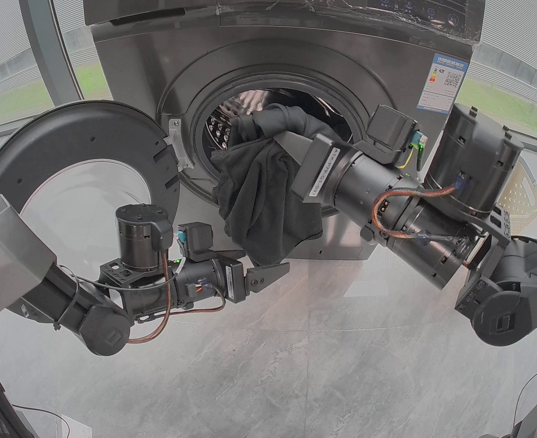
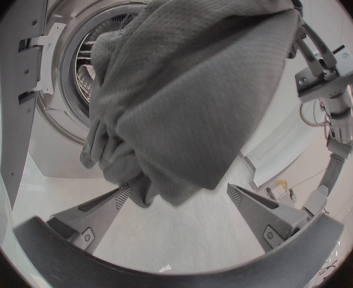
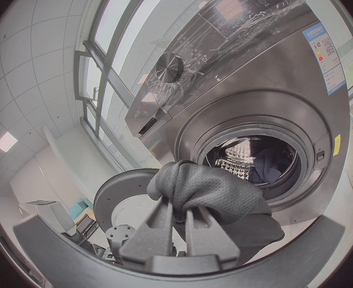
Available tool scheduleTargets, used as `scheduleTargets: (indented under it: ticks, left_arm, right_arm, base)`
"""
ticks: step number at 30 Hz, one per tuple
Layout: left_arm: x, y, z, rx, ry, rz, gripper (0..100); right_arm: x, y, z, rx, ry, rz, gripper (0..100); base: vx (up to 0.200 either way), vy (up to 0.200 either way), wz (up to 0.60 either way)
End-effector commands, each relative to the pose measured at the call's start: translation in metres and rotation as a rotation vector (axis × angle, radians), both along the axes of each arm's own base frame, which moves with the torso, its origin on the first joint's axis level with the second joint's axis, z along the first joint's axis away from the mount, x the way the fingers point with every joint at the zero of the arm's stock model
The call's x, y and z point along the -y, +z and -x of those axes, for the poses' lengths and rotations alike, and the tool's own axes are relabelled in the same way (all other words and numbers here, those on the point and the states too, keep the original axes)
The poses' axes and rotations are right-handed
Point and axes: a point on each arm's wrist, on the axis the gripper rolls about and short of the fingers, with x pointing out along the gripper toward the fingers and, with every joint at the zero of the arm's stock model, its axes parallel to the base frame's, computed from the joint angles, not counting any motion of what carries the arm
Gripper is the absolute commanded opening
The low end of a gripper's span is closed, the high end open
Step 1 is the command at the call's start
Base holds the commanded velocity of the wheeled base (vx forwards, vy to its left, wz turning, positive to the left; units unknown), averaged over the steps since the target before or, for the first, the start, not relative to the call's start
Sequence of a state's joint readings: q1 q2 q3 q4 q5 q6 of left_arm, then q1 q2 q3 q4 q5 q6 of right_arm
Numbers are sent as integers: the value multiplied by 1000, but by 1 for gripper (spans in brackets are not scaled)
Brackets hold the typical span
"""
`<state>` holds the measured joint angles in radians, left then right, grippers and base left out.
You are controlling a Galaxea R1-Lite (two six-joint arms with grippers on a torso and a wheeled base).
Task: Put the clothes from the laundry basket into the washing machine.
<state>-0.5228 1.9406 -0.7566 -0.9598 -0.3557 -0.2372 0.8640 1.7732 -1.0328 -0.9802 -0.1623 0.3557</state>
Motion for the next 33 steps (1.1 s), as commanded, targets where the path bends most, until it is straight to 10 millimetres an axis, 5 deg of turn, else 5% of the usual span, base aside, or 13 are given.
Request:
scheduleTargets:
  ticks: [1,15,16,23,33]
  left_arm:
    - [9,-1,-12,18,26,17,100]
    - [23,13,-8,66,19,88,100]
    - [25,13,-9,74,30,91,0]
    - [28,15,-1,88,16,101,0]
    - [17,31,62,80,-66,95,0]
  right_arm:
    - [0,1,2,3,6,-3,0]
    - [0,-1,1,7,1,-12,0]
    - [1,-2,1,5,0,-9,0]
    - [5,-7,-1,-6,-11,5,0]
    - [1,-25,-3,-28,8,37,0]
  base:
    - [0,0,0]
    - [0,0,0]
    - [0,0,0]
    - [0,0,0]
    - [0,0,0]
